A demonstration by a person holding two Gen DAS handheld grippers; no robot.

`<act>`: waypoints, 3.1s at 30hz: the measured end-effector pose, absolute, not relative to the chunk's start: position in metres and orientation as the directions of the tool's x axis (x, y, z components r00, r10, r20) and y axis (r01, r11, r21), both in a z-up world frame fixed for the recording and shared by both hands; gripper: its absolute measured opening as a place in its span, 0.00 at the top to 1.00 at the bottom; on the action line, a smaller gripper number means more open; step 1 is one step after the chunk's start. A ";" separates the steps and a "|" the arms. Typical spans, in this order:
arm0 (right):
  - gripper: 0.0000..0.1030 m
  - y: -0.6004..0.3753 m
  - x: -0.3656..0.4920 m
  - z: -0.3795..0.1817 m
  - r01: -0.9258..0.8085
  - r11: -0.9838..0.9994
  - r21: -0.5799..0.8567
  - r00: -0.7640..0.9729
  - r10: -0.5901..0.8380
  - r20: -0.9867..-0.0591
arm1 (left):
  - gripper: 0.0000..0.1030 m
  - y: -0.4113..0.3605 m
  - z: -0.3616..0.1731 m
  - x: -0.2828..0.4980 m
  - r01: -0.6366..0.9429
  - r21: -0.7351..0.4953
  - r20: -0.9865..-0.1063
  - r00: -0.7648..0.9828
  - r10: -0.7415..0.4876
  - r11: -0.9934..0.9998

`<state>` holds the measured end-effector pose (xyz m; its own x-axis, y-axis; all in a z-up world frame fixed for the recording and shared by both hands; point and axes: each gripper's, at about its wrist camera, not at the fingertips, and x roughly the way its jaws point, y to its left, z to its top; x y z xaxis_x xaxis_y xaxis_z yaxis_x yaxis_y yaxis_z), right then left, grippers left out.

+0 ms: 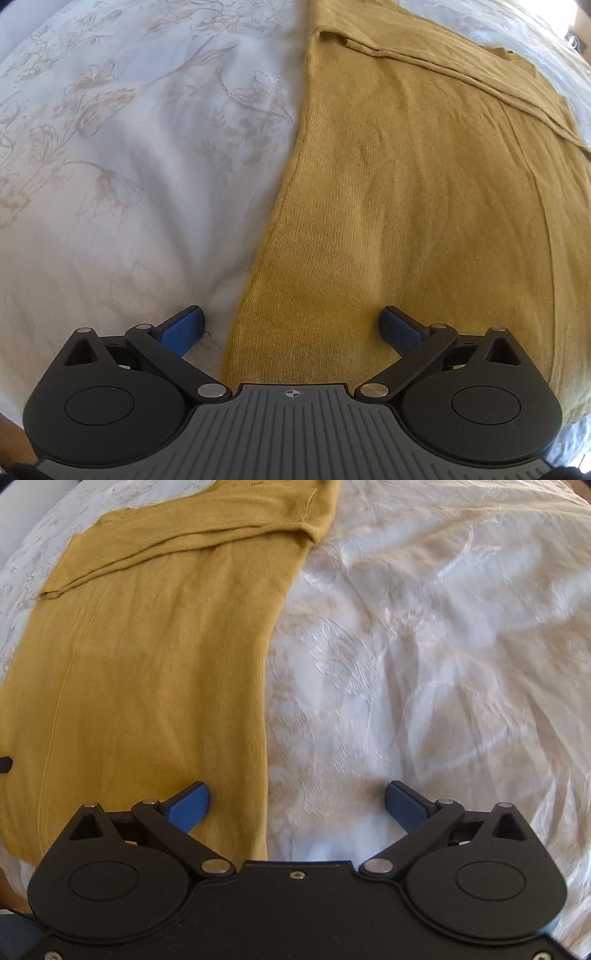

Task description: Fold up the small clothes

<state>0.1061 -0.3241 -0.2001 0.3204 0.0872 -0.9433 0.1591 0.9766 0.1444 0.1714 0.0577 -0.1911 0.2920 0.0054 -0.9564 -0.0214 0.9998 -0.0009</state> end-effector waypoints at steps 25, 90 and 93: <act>0.01 -0.272 -0.012 -0.186 0.324 0.935 0.147 0.419 -0.002 -0.908 | 0.00 0.074 -0.212 0.109 0.160 -0.088 -0.915 0.378 -0.144 0.983; 0.86 -0.326 0.059 -0.116 0.137 0.788 0.600 0.727 0.331 -0.601 | 0.92 0.077 -0.096 0.170 0.101 -0.356 -0.684 0.649 -0.333 0.929; 0.86 -0.340 0.093 -0.110 0.123 0.780 0.613 0.758 0.324 -0.565 | 0.92 0.072 -0.085 0.201 0.092 -0.355 -0.656 0.685 -0.318 0.930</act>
